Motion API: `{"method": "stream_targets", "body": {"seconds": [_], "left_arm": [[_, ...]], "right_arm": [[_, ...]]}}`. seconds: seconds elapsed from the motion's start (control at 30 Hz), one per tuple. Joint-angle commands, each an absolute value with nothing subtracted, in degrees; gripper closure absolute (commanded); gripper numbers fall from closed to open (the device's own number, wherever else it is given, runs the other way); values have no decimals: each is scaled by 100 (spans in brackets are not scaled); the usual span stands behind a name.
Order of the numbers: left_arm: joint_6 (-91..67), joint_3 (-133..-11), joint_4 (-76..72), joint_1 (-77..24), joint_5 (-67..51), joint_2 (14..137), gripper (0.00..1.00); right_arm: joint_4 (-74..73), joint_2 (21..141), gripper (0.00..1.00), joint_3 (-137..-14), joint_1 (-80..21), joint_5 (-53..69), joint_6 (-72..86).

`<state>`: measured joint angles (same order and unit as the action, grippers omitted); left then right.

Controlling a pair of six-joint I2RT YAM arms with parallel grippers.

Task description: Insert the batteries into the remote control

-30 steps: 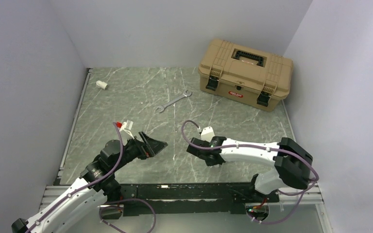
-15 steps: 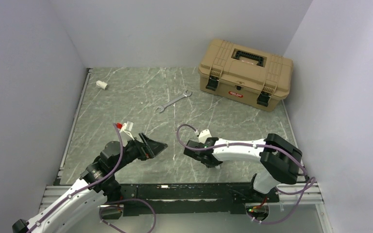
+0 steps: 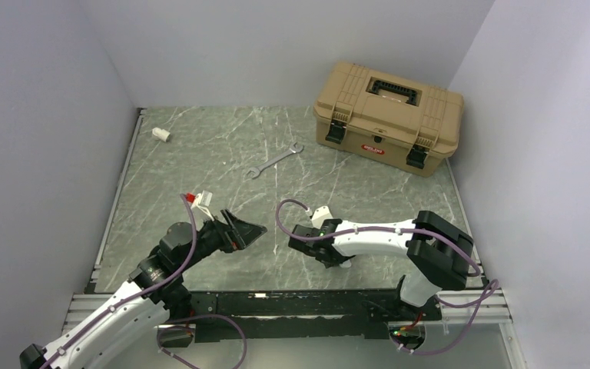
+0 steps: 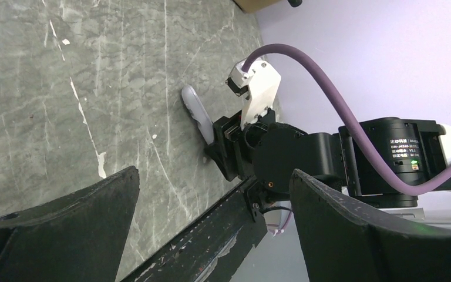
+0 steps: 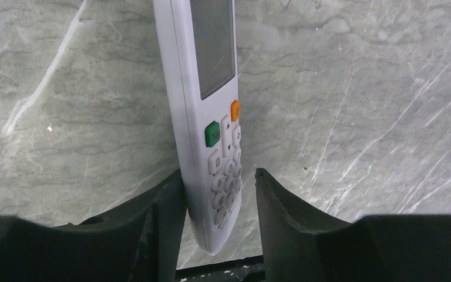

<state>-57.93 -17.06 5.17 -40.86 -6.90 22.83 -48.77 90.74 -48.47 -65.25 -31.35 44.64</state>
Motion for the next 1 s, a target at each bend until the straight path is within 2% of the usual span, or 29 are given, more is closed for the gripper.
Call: {"method": "stream_targets", "body": {"seconds": [0.0,0.4,0.57,0.97], "left_arm": [[-5754,-1705,175,-4102,-808,2307,1],[-5748,-1810,799,-4102,-605,2156,1],[-5770,-1863,1242,-4104,-352,2036,0],[-5224,-2701,2953,-4102,492,2238,1]], "right_arm": [[-4778,9086,49,-4961,-6573,-3076,4482],[-4072,8753,32,-5115,-6996,-2827,4426],[-3488,7956,27,-4951,-7005,-2704,4432],[-3784,5695,14,-4251,-6985,-3717,5130]]}}
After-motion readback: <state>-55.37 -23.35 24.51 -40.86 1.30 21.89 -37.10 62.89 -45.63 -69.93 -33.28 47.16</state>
